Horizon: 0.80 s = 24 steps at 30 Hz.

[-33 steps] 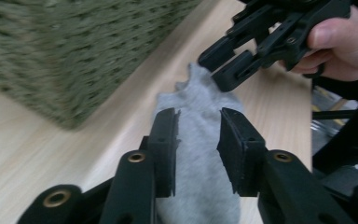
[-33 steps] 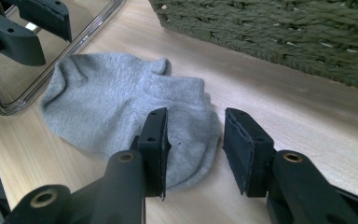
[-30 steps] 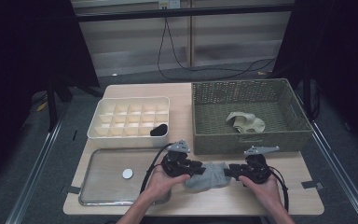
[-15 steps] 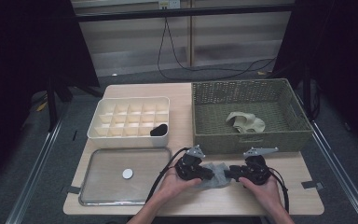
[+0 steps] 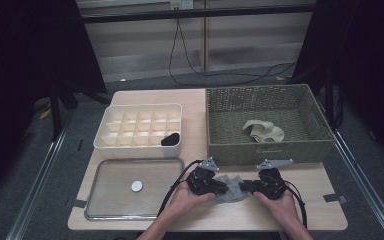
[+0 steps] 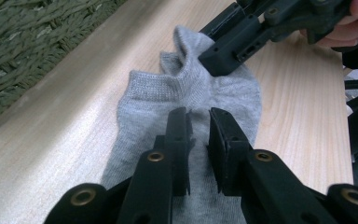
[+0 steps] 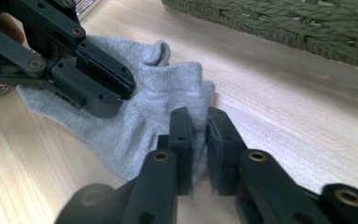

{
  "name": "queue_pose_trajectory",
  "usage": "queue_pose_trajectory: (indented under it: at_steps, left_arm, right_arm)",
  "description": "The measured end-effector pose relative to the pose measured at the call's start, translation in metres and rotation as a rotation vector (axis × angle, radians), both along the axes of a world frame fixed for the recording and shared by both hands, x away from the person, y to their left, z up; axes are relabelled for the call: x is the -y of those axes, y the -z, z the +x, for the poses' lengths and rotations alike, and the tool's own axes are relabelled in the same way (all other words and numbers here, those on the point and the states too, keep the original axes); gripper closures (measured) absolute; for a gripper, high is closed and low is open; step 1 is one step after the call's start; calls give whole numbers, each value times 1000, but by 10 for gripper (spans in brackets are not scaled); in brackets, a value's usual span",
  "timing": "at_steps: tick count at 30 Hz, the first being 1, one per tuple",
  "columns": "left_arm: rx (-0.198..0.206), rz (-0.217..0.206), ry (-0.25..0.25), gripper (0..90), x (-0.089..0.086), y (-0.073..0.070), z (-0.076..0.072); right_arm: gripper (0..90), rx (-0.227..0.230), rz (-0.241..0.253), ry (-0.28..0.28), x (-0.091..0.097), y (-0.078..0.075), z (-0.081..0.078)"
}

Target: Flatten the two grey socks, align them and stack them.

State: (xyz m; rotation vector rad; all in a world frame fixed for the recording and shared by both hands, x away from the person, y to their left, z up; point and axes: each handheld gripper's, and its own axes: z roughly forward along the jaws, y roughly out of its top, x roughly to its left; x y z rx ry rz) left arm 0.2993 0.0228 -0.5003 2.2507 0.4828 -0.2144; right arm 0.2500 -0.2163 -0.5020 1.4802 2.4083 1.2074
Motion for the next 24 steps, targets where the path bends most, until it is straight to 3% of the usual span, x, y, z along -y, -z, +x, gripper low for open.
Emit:
queue_pose_trajectory:
  at_steps: [1,2,4,6,17,24]
  left_arm:
    - [2,-9,3,775,0,0,-1]
    - [3,16,4,774,0,-1,-1]
    - [-2,-3,4,773,-1,0,-2]
    - [1,6,5,773,-1,0,-3]
    - [4,-24,-10,764,-1,2,-5]
    - [14,-6,0,744,2,1,-6]
  right_arm:
    - [837,0,3,2,0,1,1]
    - [845,-6,13,3,0,0,1]
    - [855,-6,15,8,1,0,2]
    - [859,-2,25,7,1,-2,2]
    - [866,60,105,-1,0,-22,-2]
    - [869,80,152,-13,-3,-28,-4]
